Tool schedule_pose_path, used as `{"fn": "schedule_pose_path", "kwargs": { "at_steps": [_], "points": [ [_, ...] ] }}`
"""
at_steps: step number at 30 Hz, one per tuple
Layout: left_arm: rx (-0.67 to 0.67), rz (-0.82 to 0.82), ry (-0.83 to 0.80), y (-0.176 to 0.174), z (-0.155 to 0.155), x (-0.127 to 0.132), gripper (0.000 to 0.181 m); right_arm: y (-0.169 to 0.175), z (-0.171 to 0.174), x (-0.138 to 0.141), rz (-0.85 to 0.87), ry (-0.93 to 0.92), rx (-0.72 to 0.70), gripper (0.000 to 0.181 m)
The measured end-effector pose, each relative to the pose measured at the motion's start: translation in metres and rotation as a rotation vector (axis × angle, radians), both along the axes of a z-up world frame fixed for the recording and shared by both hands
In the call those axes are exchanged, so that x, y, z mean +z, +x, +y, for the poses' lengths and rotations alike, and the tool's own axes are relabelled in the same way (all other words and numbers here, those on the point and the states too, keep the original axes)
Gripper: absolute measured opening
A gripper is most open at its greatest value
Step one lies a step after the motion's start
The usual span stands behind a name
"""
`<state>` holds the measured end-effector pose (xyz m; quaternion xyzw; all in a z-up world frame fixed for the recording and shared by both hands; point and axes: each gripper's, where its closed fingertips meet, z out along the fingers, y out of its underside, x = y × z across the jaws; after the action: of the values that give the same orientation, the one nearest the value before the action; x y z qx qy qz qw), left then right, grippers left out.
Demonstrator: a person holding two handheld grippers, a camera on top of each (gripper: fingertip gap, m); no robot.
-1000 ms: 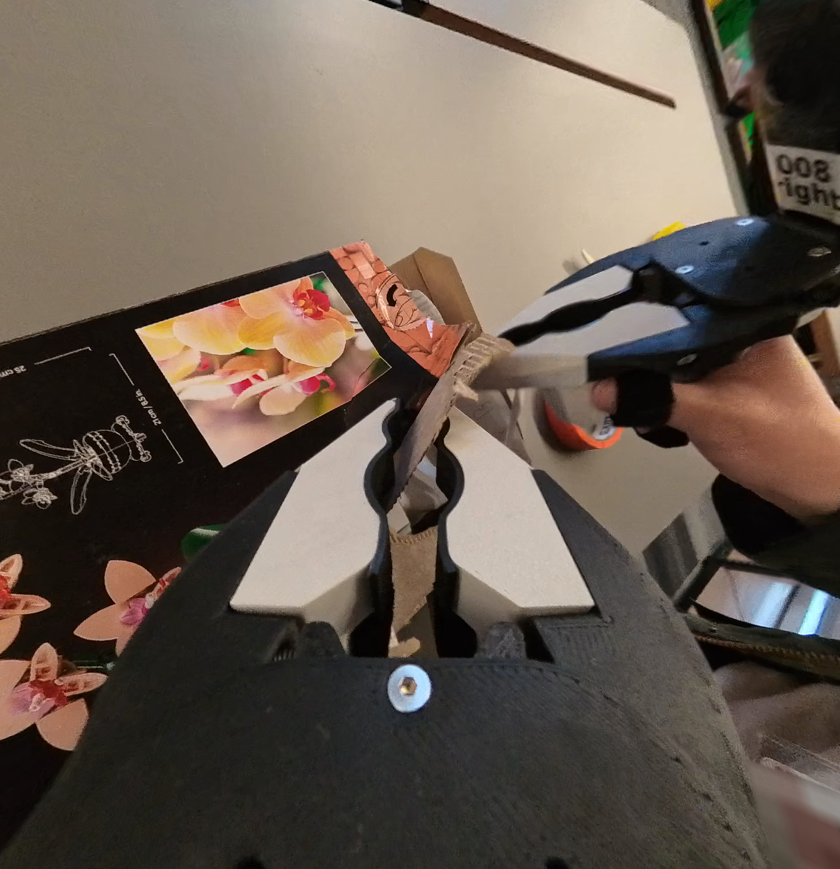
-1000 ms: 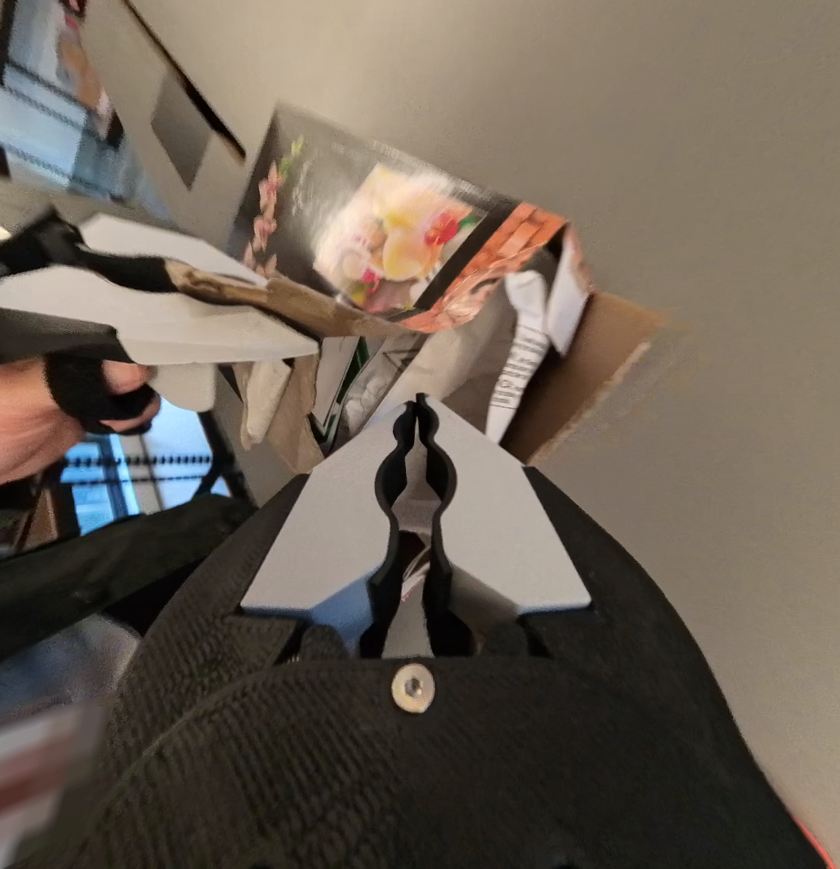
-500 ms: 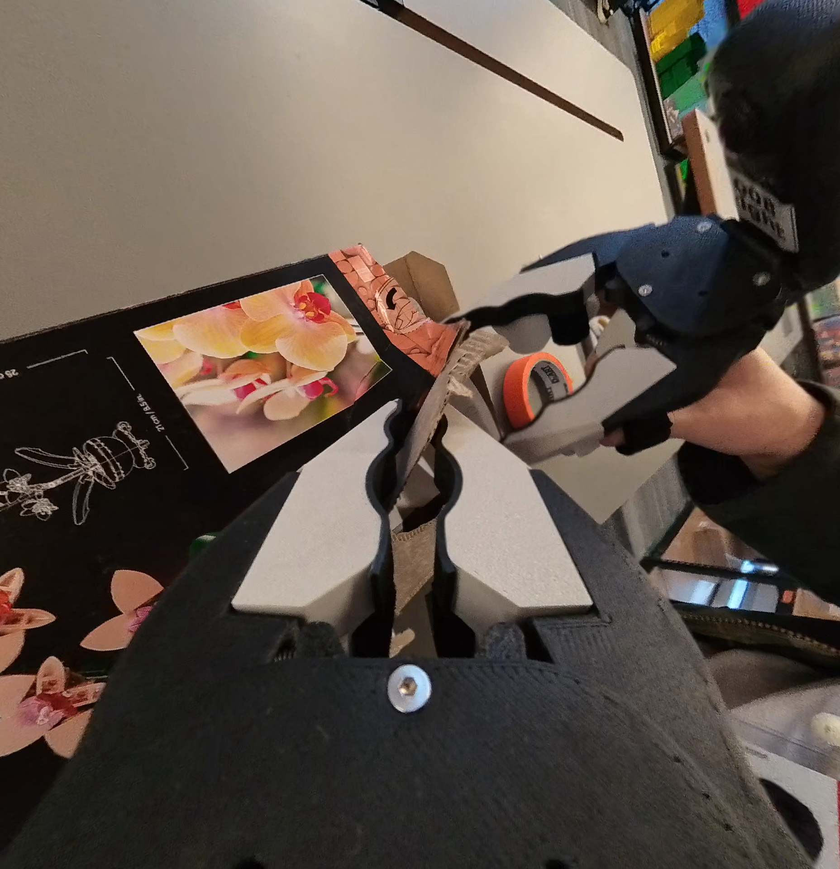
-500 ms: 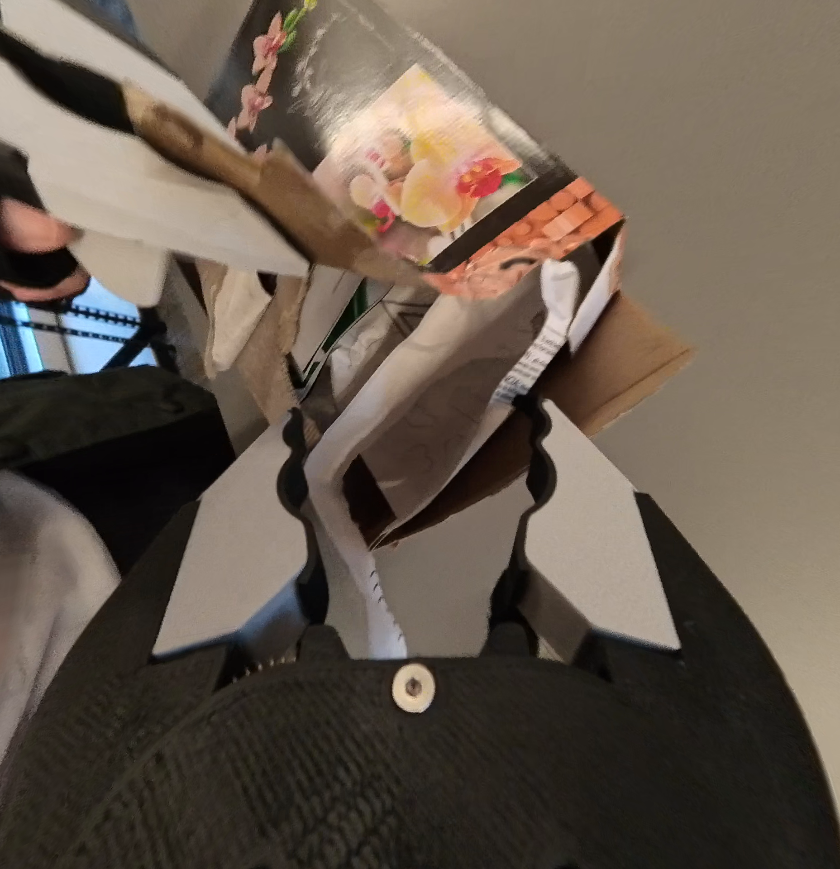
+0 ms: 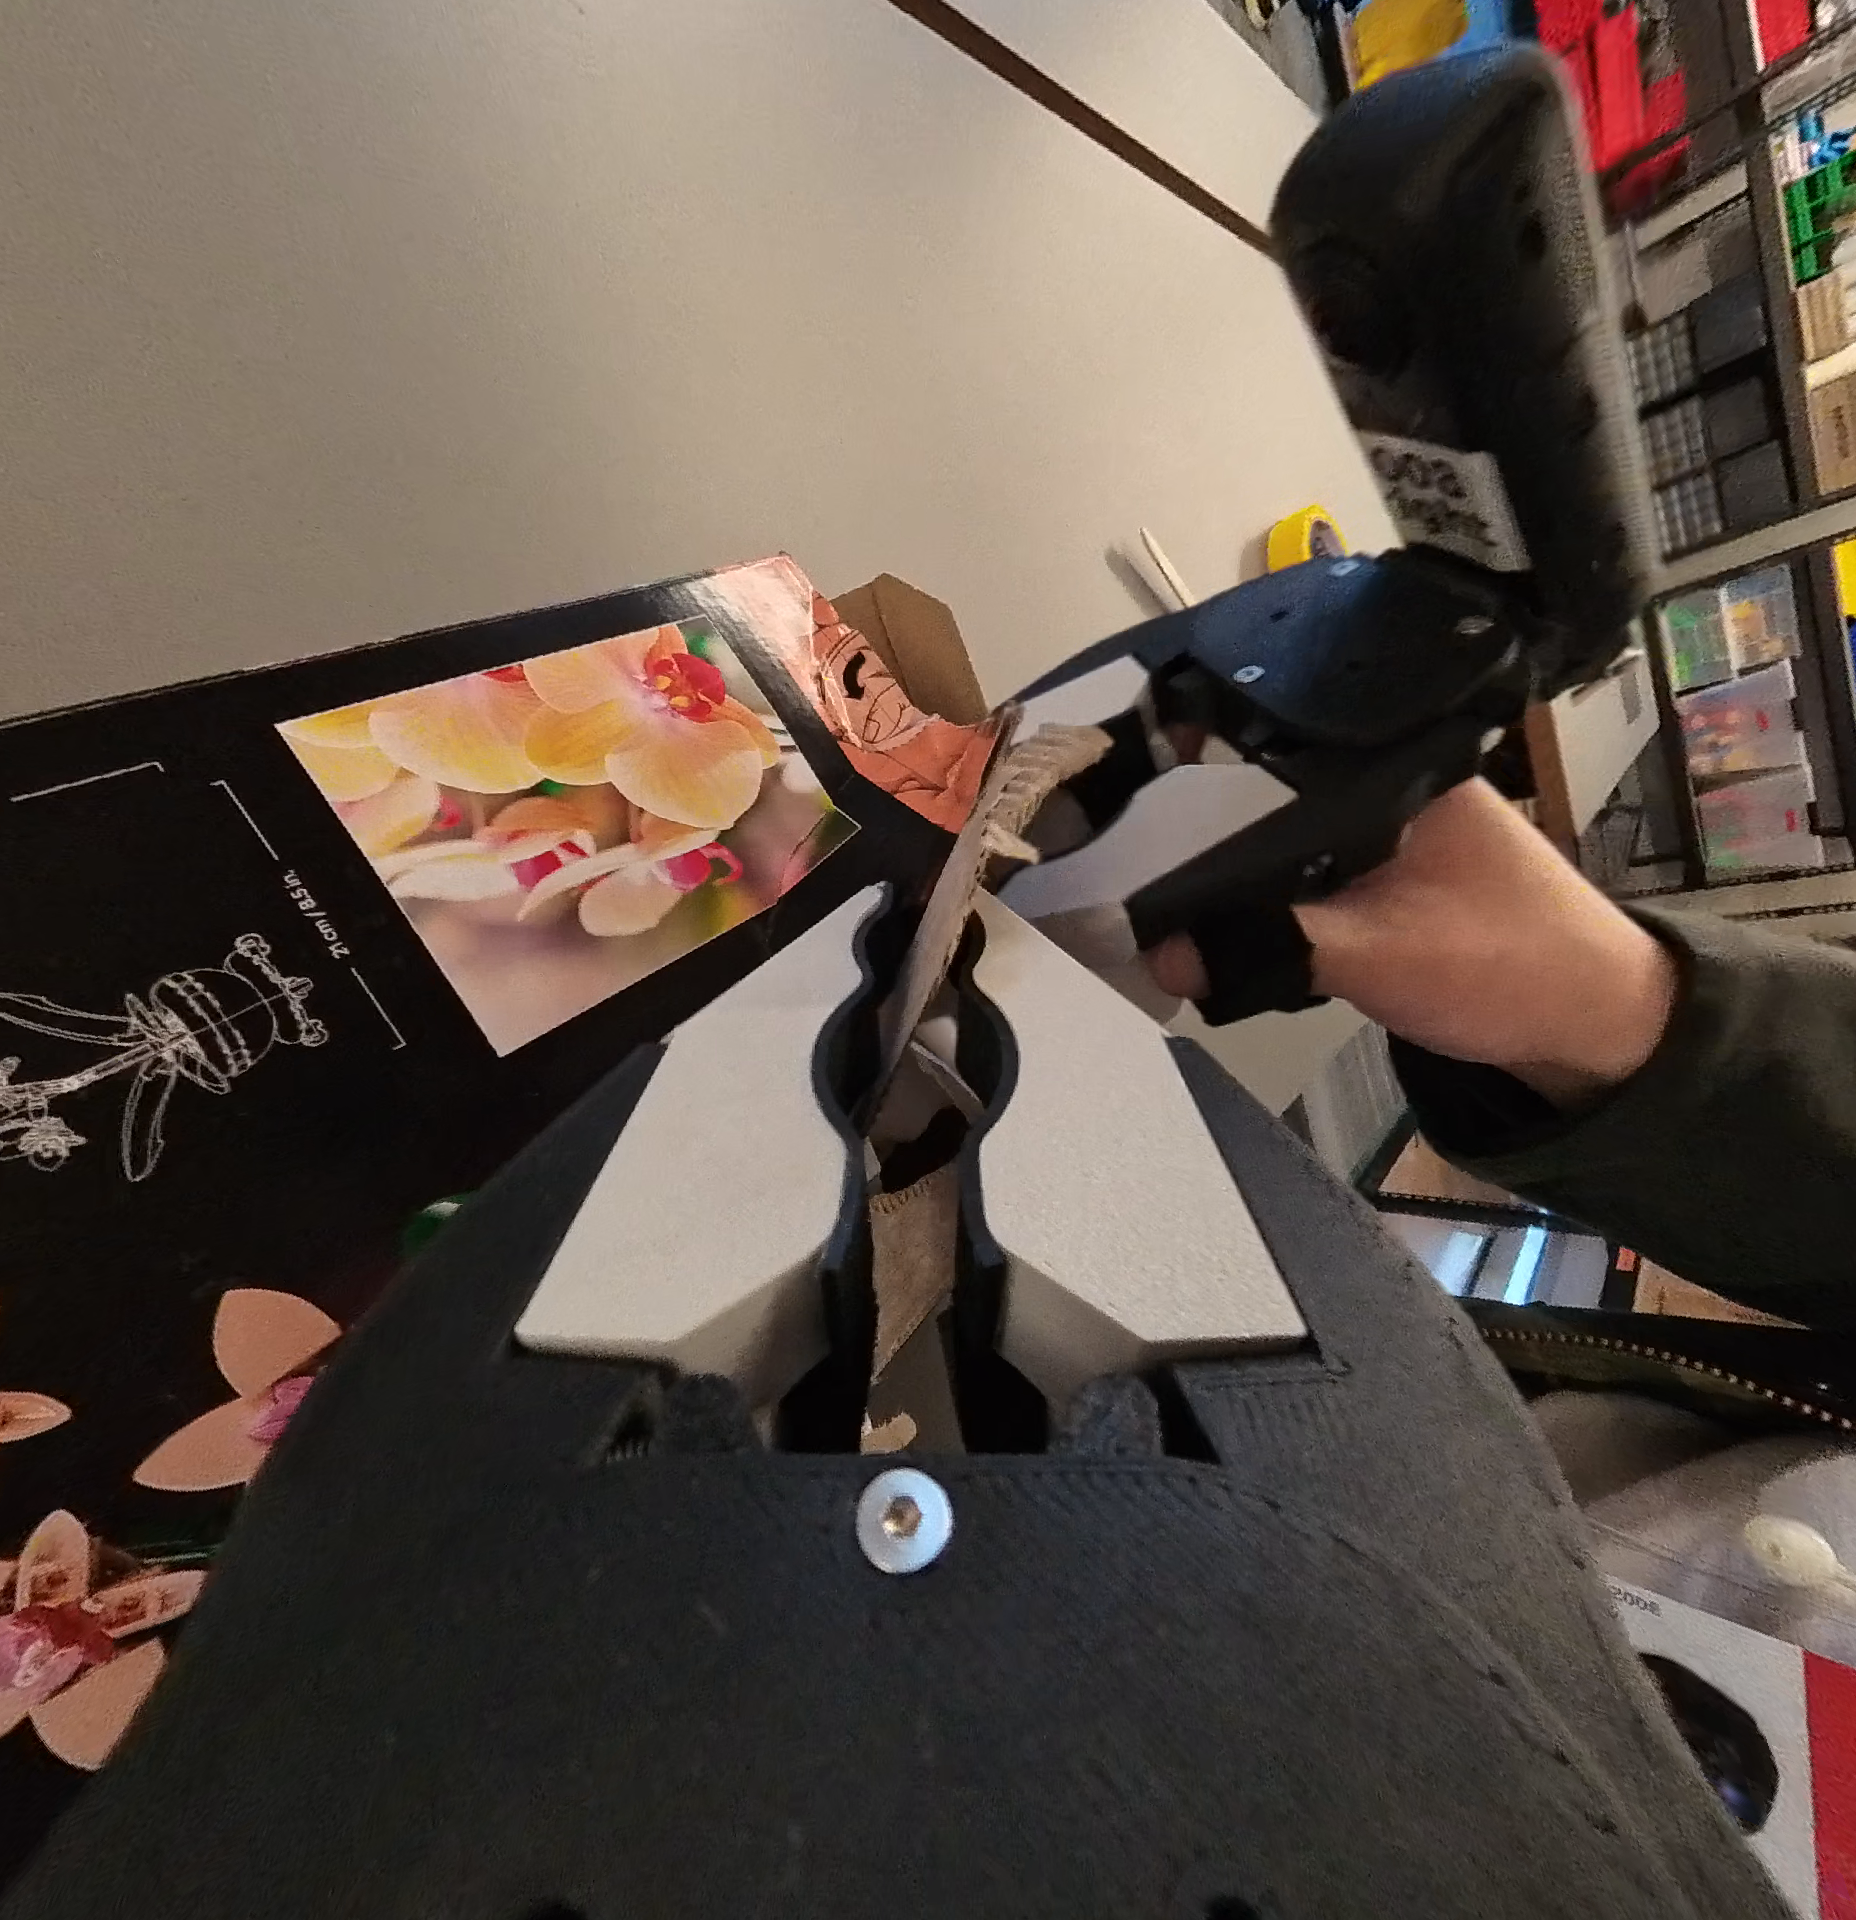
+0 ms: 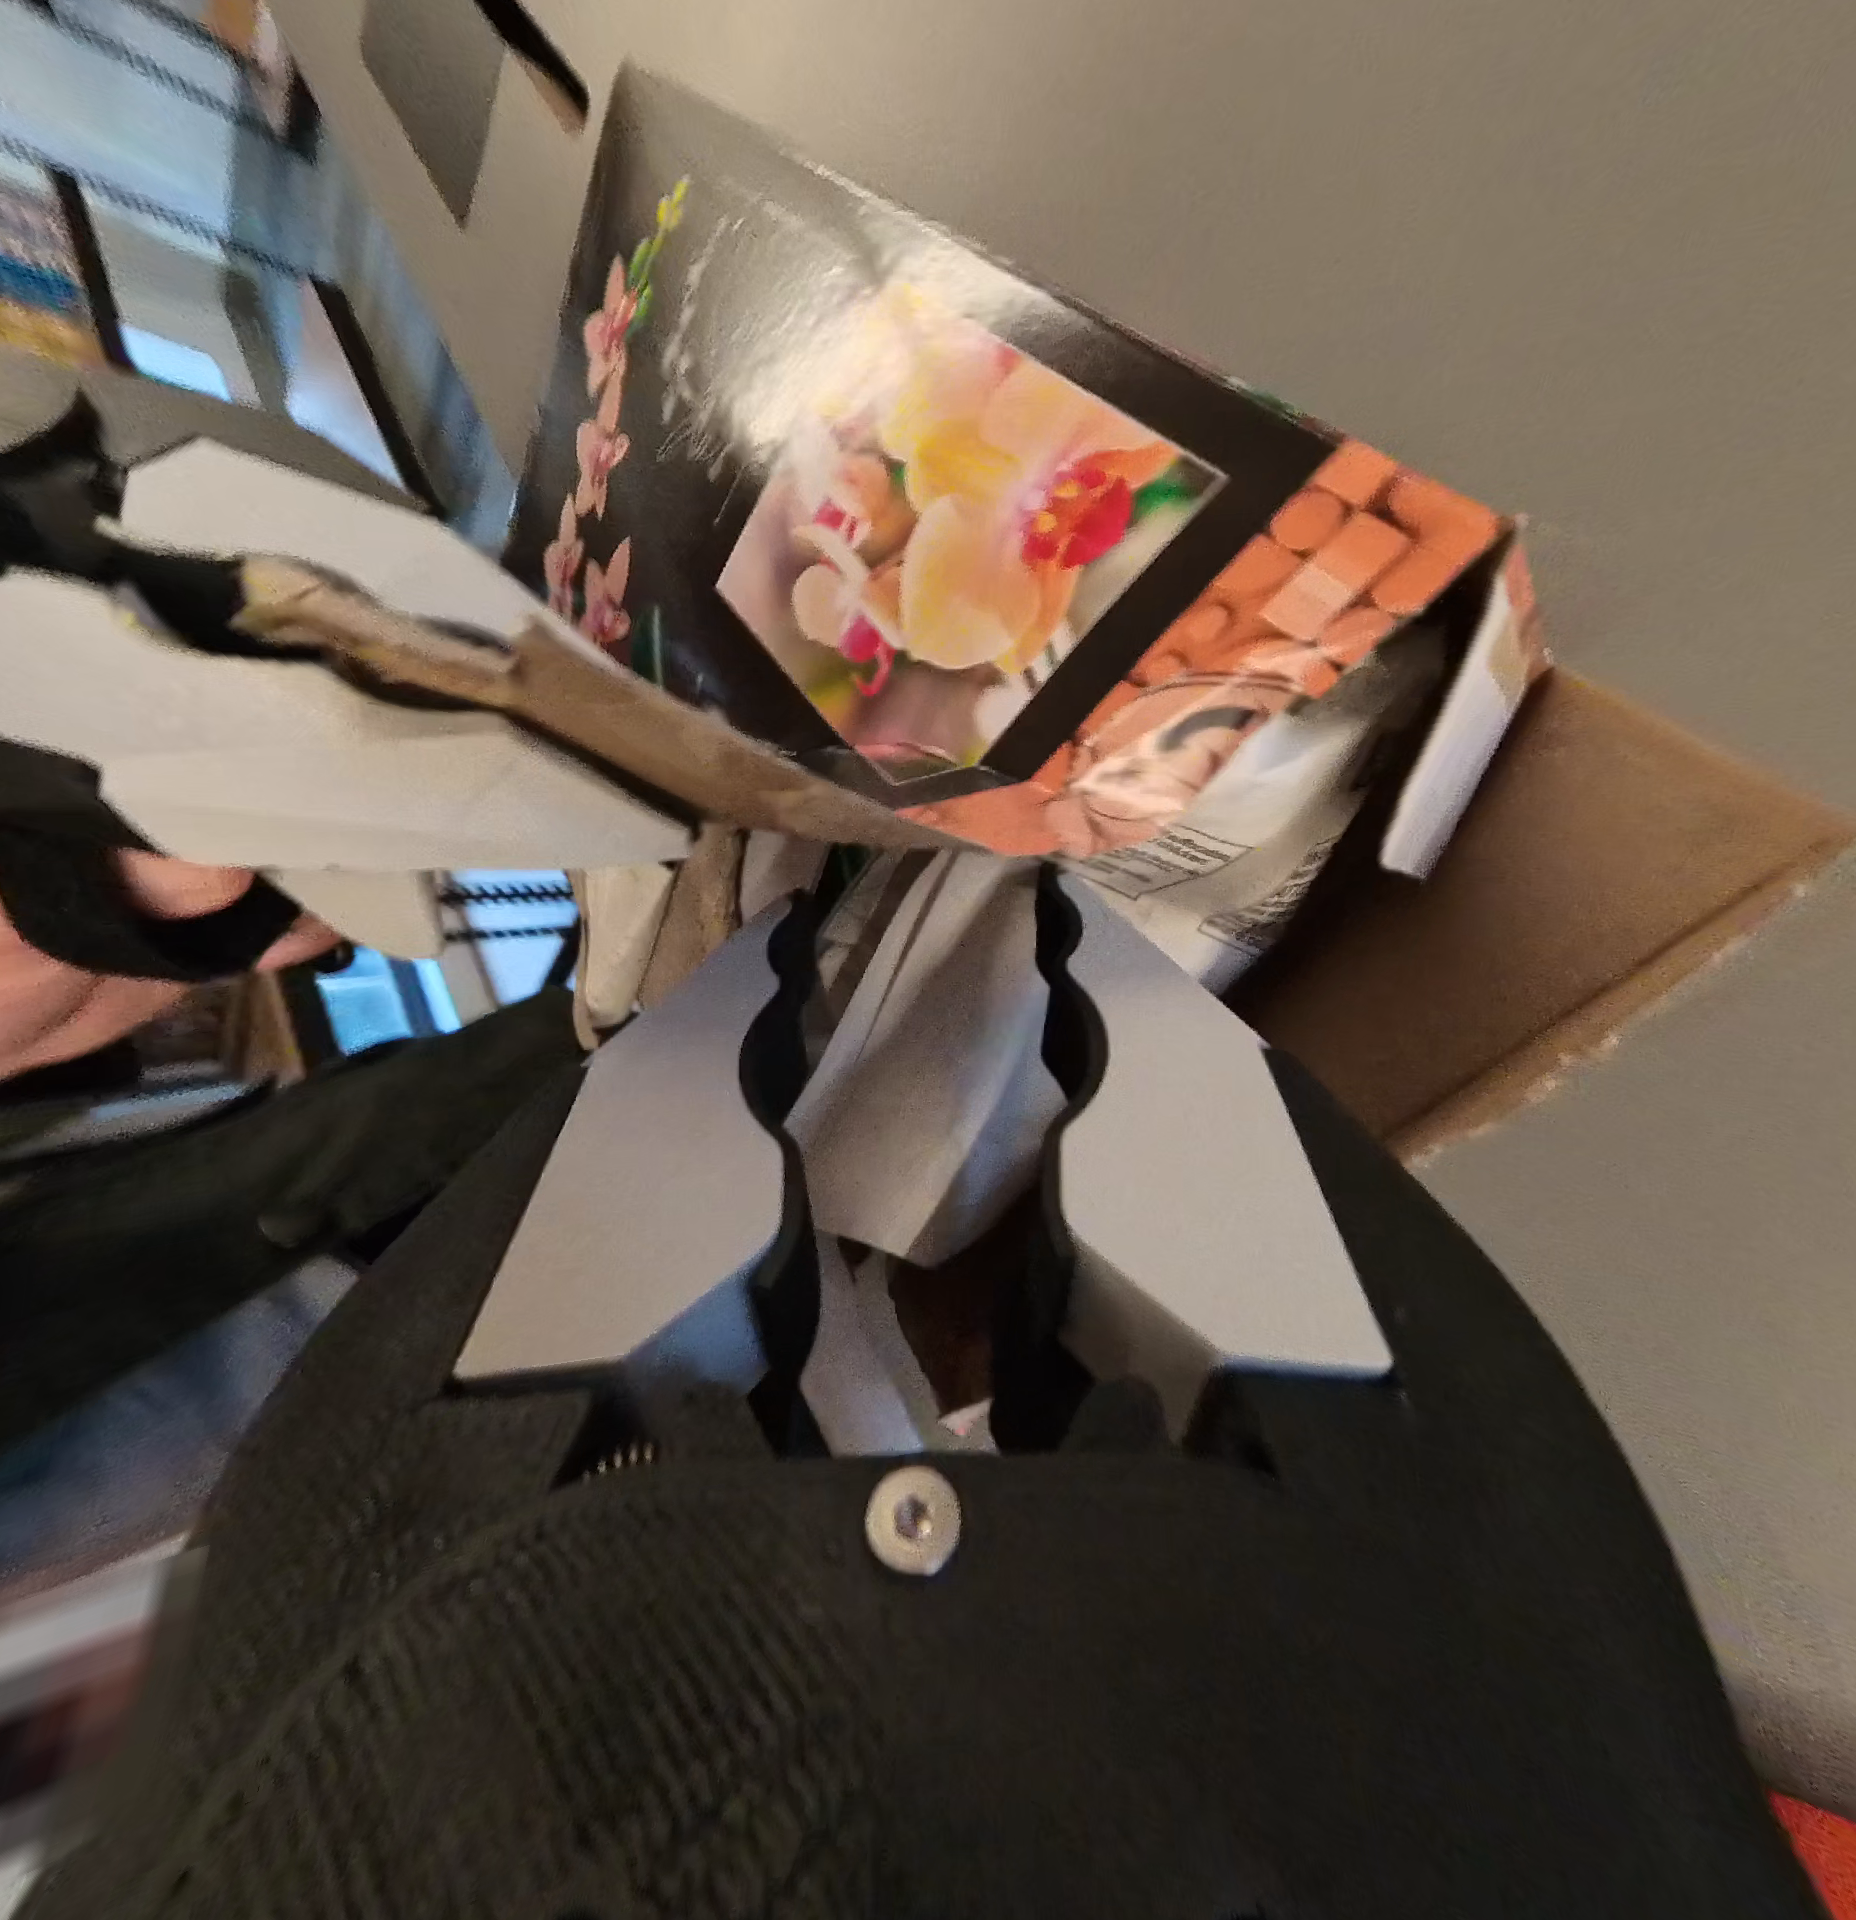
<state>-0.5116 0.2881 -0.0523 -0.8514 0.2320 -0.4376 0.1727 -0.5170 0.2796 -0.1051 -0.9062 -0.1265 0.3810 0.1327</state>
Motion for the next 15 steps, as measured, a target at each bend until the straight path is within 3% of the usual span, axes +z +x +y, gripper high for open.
{"fn": "schedule_pose_path", "kwargs": {
  "at_steps": [5, 10, 13, 15],
  "points": [
    [-0.012, 0.008, 0.016, -0.001, -0.002, 0.003, 0.004, 0.004, -0.004, -0.009, 0.012, -0.044, -0.024, 0.031],
    [0.021, -0.026, 0.005, -0.005, 0.0, 0.007, 0.005, 0.009, 0.001, 0.009, -0.139, 0.25, 0.119, 0.026],
    [0.047, -0.052, -0.018, -0.009, 0.004, 0.01, 0.005, 0.028, 0.012, 0.028, -0.177, 0.426, 0.106, 0.003],
    [0.031, -0.041, -0.01, -0.01, 0.003, 0.009, 0.005, 0.044, 0.021, 0.032, -0.201, 0.472, 0.072, 0.0]
  ]
}}
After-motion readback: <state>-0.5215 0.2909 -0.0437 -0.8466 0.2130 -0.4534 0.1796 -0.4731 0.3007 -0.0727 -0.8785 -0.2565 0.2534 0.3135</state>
